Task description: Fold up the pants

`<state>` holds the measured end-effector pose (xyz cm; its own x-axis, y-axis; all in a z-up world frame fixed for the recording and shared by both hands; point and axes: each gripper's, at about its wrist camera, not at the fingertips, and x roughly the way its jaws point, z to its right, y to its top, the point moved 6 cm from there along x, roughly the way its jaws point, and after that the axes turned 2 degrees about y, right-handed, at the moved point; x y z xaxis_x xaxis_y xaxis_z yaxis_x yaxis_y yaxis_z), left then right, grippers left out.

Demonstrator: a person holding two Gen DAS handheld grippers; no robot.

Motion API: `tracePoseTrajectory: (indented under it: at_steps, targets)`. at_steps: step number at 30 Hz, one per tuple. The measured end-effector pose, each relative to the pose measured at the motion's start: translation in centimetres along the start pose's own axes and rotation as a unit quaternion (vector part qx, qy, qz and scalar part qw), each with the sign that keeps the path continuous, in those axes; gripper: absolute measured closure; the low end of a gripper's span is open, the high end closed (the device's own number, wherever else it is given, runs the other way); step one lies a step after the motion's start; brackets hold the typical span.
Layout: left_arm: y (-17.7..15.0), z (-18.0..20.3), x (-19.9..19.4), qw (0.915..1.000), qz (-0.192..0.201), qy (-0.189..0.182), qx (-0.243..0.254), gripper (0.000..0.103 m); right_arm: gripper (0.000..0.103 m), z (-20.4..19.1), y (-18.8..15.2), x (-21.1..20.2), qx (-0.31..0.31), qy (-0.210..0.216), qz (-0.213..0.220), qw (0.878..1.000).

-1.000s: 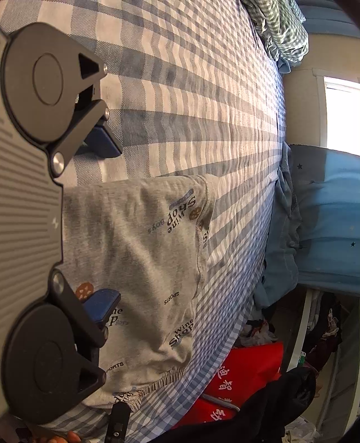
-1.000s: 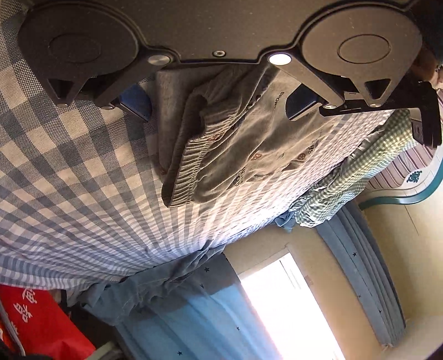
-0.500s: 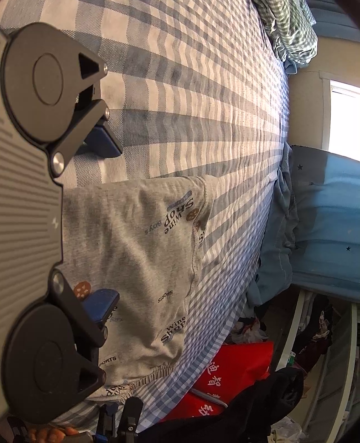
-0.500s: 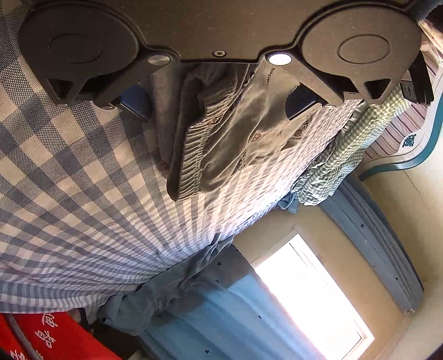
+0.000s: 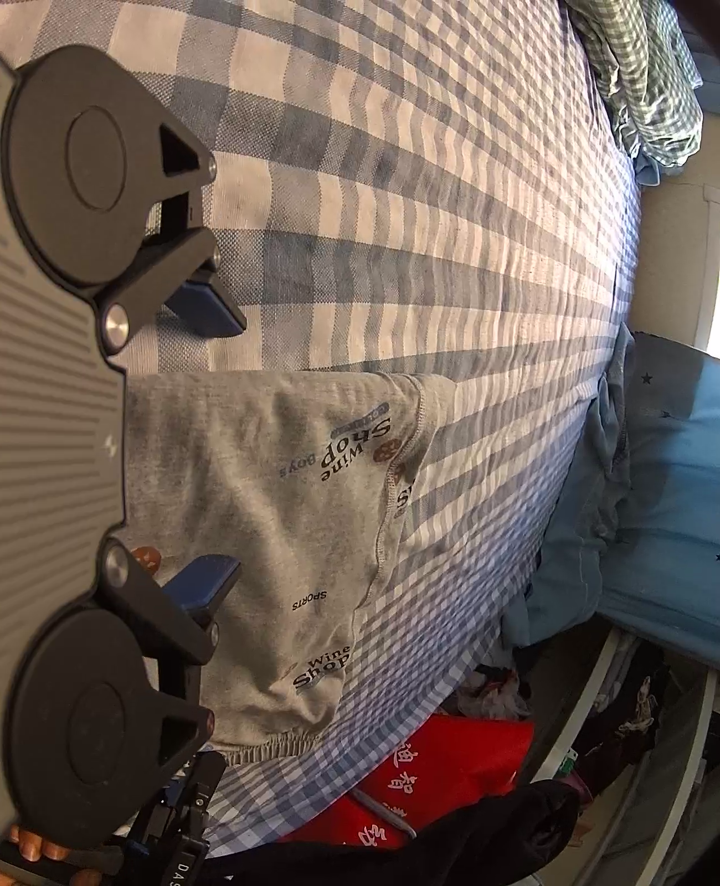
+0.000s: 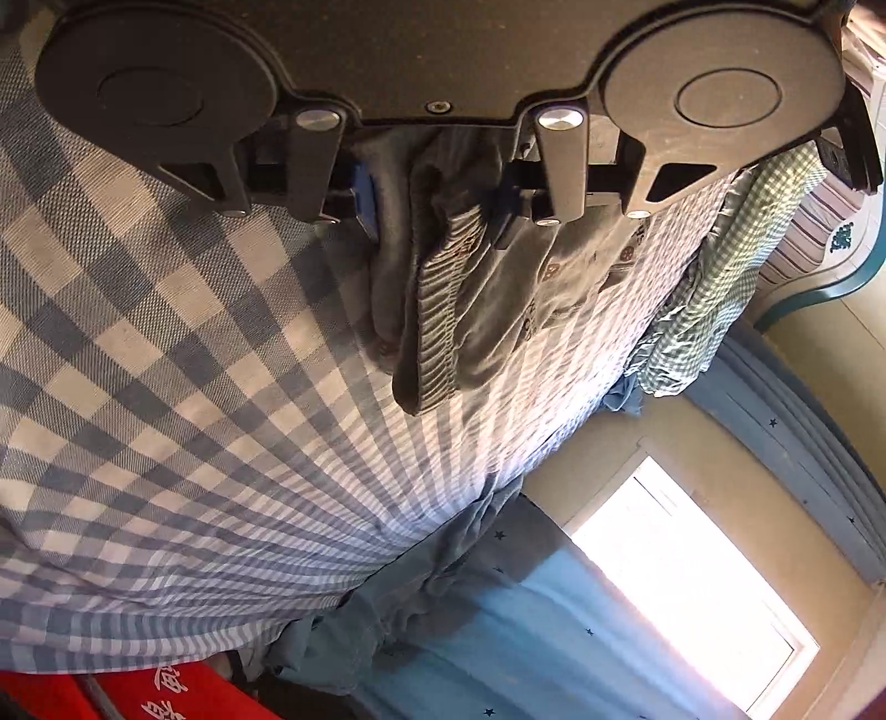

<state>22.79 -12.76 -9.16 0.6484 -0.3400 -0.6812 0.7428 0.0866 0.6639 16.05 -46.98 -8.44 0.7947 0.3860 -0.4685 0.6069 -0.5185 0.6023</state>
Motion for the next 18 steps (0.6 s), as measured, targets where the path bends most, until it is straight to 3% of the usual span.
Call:
tracePoseTrajectory:
  at_steps: [4, 9, 14, 18]
  targets:
    - [0.0, 0.8, 0.0, 0.9998, -0.016, 0.006, 0.002, 0.033, 0.059, -0.4, -0.2, 0.0, -0.004, -0.007, 0.001, 1.0]
    - [-0.1, 0.9, -0.1, 0.999, -0.015, 0.039, 0.013, 0.053, 0.061, -0.6, -0.3, 0.0, -0.004, -0.016, 0.004, 1.0]
    - [0.4, 0.3, -0.7, 0.9995, -0.009, 0.029, -0.005, 0.088, 0.074, -1.6, -0.5, -0.2, -0.029, -0.04, 0.016, 0.999]
    - [1.0, 0.8, -1.3, 0.9996, 0.003, 0.029, 0.006, 0.094, 0.078, -3.1, -0.5, -0.3, -0.058, -0.06, 0.031, 0.996]
